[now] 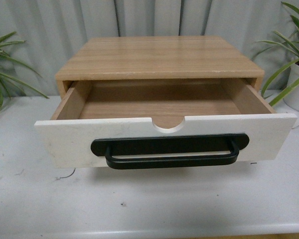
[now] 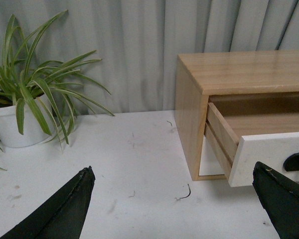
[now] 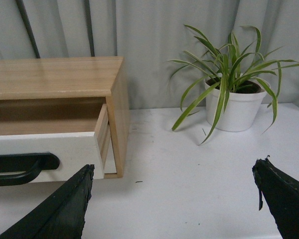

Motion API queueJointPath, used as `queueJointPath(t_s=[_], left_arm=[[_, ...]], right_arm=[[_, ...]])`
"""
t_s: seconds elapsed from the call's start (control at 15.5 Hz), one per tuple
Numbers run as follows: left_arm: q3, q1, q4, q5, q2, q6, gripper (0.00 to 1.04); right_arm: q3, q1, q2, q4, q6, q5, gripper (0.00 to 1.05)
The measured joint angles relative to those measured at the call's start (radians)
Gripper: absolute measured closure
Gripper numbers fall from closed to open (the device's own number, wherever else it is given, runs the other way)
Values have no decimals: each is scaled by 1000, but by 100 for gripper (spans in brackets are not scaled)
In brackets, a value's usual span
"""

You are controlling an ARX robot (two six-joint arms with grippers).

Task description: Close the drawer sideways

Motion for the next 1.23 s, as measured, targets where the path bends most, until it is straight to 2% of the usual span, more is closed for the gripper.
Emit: queueJointPath(t_s=[0.26,0.32,0.39,0.52,0.65,0.77,0.9,1.03,1.23], left_arm=[[0,0,0,0,0,0,7],[51,-47,-156,-108,61,-74,7],[118,-74,-254,-187,166,-154,7],[167,-45,-134,-171,258,-212,7],[257,14,97,-45,484,-140,7],[398,11,254,41,767,28,7],[543,-80,261,92,975,275,7],[614,-148,179,137,1075,595,7],[699,-197,25,104,1158,1057,7]], right_arm=[[0,0,0,0,0,0,6],[24,0,26,-89,16,0,6],[49,-10,145,-70,25,-6,6],[114,-31,348,122,9,-11,6],[205,17,568,341,-68,-5,6],[352,54,844,536,-236,-5,6],[509,114,1083,671,-529,-14,6],[622,148,1213,558,-847,-71,6],[730,164,1265,295,-1252,-113,6]])
